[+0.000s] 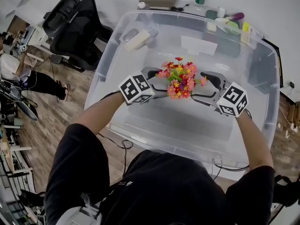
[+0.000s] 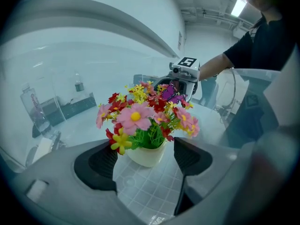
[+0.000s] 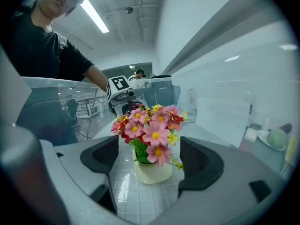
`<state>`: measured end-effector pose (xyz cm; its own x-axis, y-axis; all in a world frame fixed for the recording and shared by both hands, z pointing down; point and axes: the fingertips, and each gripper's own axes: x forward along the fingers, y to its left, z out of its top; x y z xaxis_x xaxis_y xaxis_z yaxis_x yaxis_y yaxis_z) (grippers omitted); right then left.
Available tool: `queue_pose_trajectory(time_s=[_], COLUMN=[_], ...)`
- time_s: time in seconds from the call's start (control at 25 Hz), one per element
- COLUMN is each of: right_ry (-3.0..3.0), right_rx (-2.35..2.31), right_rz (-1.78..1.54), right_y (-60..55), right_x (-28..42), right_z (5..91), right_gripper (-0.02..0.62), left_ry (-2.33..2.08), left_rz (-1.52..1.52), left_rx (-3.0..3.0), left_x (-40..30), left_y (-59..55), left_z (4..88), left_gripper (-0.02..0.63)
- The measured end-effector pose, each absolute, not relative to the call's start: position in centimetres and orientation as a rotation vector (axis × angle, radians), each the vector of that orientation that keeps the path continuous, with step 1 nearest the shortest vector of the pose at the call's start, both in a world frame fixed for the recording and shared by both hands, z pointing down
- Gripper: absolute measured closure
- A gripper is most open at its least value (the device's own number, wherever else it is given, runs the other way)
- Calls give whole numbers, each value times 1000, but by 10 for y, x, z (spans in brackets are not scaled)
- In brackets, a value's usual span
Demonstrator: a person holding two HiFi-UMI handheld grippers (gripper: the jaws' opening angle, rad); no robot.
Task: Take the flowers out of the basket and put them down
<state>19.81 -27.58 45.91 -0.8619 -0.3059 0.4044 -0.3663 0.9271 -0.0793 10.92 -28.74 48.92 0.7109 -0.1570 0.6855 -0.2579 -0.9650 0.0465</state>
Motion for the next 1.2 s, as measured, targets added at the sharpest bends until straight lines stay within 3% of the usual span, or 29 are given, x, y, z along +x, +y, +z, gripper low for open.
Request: queue_pose_trajectory(time_s=[1.2], right_ry=[-2553], right_rx=[404], right_rz=[236], right_y=[-269], right_x=[198], right_z=[512], right_gripper=[181], left_ry=[-224], left_rz=[1108], left_rx=[2757], left_x=[116], left_y=[-287], left_z=[535], left_gripper=[242])
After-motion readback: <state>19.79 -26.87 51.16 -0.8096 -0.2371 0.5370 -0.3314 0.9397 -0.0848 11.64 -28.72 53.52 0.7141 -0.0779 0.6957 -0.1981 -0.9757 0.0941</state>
